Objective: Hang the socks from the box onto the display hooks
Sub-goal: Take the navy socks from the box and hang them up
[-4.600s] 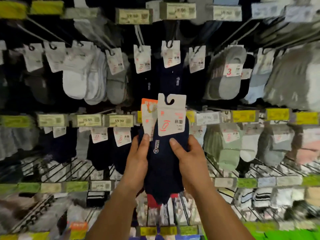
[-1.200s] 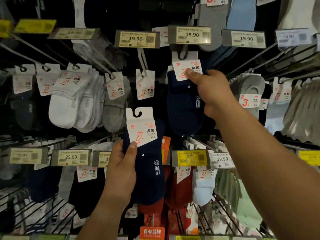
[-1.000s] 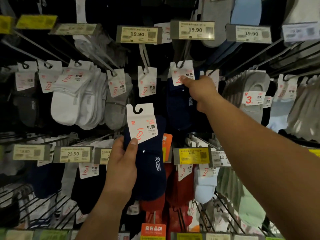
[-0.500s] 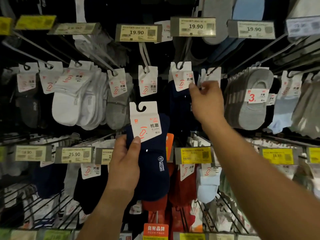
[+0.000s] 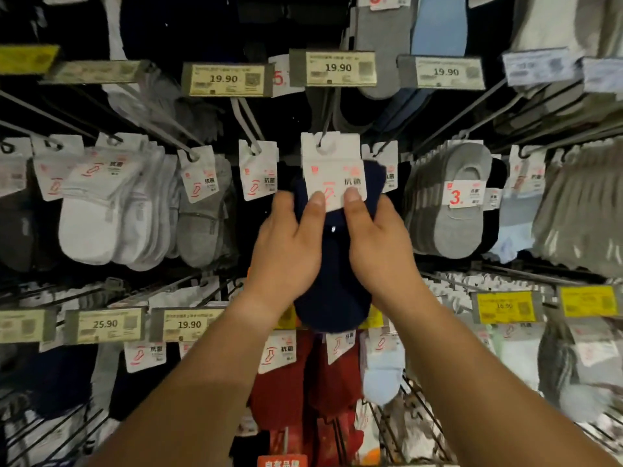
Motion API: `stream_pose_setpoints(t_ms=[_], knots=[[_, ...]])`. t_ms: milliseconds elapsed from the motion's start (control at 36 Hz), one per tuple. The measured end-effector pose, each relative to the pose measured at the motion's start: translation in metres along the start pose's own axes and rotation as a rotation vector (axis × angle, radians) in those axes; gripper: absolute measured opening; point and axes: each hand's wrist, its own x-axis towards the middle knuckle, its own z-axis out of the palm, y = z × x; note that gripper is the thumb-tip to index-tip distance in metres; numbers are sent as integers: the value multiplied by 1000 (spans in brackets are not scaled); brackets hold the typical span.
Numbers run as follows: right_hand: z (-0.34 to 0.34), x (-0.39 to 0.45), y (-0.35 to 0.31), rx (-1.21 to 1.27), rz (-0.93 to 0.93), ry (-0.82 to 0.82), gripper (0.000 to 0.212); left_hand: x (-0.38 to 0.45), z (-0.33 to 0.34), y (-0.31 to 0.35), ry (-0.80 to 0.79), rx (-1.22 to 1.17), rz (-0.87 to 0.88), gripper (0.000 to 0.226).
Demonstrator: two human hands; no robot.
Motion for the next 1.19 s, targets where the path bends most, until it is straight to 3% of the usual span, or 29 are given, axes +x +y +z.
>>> stream_pose_setpoints(t_ms=[83,167,361,556,722,861,944,972,1194], knots=[[2,20,-16,-29,-71,17,43,22,0,13,37,4,57,26],[2,35,-30,-9,-114,33,33,39,1,19,76,-13,82,31],[3,56,-38,55,-42,32,21,65,5,27,56,-38,53,35],[3,69,-29,56,32,-48,23,75,12,12,29,-116,-68,38],[19,96,0,0,153,-63,44,92,23,-8,-25,69,-167,48],[31,105,31,-140,213,-22,55,98,20,-23,-214,190,-295,56],[33,96,46,-237,204,12,57,96,13,-34,-432,165,-383,27],[33,92,51,-264,203,7,57,94,12,-38,-484,182,-404,27],[29,70,69,-449,200,-68,44,86,7,-45,-581,249,-469,28]])
